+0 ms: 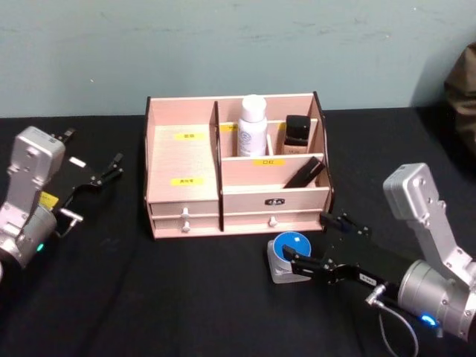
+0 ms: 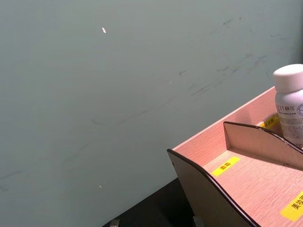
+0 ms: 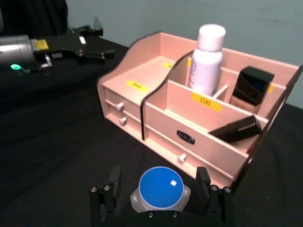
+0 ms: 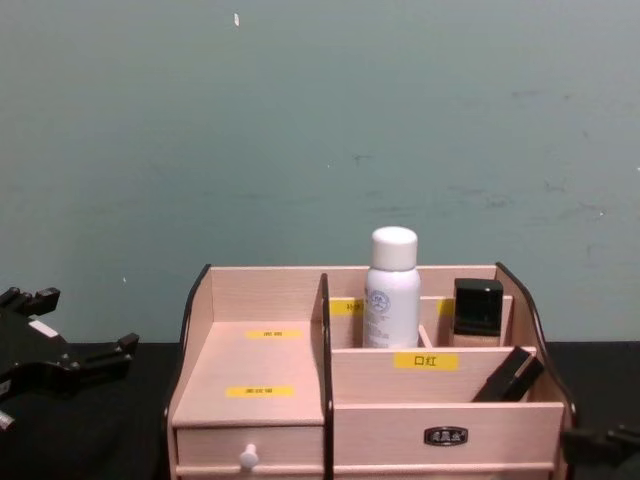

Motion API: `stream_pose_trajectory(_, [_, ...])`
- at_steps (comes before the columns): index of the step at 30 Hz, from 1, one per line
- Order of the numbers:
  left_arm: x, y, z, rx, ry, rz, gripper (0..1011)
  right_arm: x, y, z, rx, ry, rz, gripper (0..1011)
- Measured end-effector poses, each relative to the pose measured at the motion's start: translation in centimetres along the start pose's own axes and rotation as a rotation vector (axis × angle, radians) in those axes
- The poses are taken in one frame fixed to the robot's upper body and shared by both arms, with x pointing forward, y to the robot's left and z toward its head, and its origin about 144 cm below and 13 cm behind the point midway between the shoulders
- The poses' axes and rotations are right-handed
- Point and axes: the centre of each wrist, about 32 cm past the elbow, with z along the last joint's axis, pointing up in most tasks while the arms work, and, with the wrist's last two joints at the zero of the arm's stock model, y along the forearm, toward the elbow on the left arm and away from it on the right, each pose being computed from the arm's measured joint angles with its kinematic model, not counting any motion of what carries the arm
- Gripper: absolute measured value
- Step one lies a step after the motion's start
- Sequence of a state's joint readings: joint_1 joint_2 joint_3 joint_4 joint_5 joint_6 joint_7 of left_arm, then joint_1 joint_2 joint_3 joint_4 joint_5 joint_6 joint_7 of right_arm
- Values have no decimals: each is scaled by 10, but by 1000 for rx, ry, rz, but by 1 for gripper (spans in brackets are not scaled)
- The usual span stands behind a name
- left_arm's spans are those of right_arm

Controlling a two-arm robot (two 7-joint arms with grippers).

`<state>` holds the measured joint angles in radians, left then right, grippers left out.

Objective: Pick up the facial cleanser and watermelon frost from the table and place them into the tiered storage box.

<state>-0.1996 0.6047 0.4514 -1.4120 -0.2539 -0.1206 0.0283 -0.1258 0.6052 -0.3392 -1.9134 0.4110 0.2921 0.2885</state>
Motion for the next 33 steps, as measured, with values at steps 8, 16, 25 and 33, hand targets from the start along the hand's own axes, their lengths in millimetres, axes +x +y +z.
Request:
stream_pose_trajectory(8, [0, 0, 0, 0, 0, 0, 1001, 3, 11, -9, -34, 15, -4, 1002])
stream_pose_trajectory(16, [0, 0, 0, 0, 0, 0, 1001, 4, 22, -17, -57, 32, 4, 1002])
stream_pose_trajectory(25, [0, 0, 0, 0, 0, 0, 1001, 6, 29, -21, -67, 43, 12, 1003])
stream_pose_trajectory(33, [0, 0, 0, 0, 0, 0, 1002, 6, 32, -23, -72, 52, 19, 1002])
